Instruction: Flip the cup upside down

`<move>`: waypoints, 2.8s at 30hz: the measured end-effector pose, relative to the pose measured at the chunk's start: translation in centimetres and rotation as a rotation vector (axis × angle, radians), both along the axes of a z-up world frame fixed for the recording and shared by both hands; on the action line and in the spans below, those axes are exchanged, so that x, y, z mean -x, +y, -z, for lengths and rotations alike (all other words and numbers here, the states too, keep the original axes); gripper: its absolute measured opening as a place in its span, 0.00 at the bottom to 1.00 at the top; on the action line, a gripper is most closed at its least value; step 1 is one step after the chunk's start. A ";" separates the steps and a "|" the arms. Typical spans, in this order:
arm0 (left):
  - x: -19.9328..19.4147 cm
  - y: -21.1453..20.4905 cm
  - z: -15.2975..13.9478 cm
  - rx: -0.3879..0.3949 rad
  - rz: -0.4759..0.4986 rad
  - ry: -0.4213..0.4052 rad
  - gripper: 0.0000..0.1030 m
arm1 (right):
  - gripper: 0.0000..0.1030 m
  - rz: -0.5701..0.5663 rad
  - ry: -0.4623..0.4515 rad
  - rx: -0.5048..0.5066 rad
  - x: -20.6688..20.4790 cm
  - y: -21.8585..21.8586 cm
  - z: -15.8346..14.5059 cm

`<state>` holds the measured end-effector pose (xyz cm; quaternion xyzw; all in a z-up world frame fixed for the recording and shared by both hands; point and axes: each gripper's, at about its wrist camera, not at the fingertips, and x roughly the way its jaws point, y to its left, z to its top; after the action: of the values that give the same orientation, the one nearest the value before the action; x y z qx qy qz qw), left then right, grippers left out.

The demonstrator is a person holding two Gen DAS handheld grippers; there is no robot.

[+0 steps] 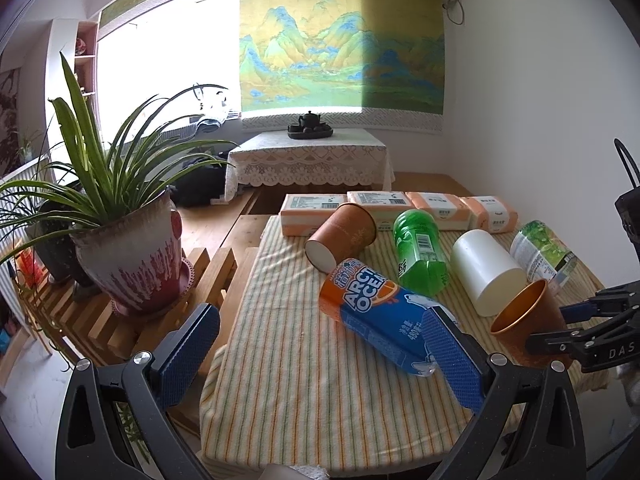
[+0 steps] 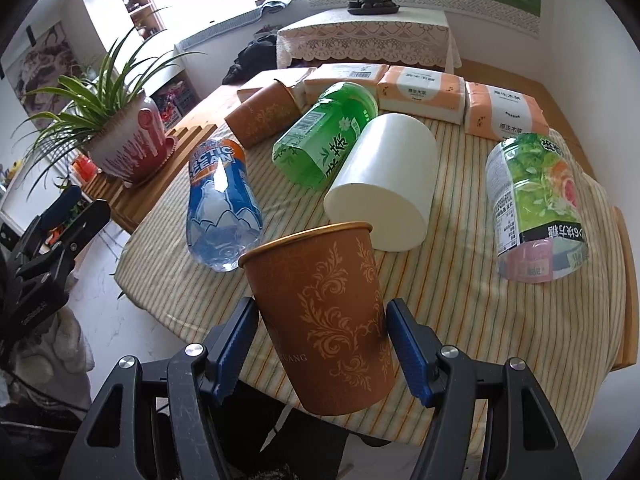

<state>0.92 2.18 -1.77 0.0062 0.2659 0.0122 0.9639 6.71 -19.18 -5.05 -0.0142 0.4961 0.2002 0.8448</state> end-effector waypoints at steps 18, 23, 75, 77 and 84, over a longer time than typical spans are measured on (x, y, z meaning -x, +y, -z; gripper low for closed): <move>0.4 -2.2 0.3 -0.013 0.047 0.006 0.99 | 0.64 0.040 -0.028 -0.039 0.3 0.2 0.5; 0.7 -2.9 0.2 -0.014 0.058 0.006 0.99 | 0.69 0.042 -0.050 -0.054 0.5 -0.2 0.2; -0.1 -18.4 8.3 0.032 0.001 0.127 0.73 | 0.69 0.264 -0.266 -0.160 11.1 -14.6 1.2; 0.1 -18.2 8.2 0.032 0.011 0.127 0.72 | 0.69 0.263 -0.265 -0.162 11.1 -14.5 1.2; 1.2 -17.7 7.1 0.011 0.050 0.111 0.68 | 0.69 0.251 -0.268 -0.167 10.9 -13.7 1.2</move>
<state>-0.32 -15.51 -8.91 0.0085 0.3187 -0.0137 0.9477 -4.16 -32.88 -6.23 0.0914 0.3585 0.1302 0.9199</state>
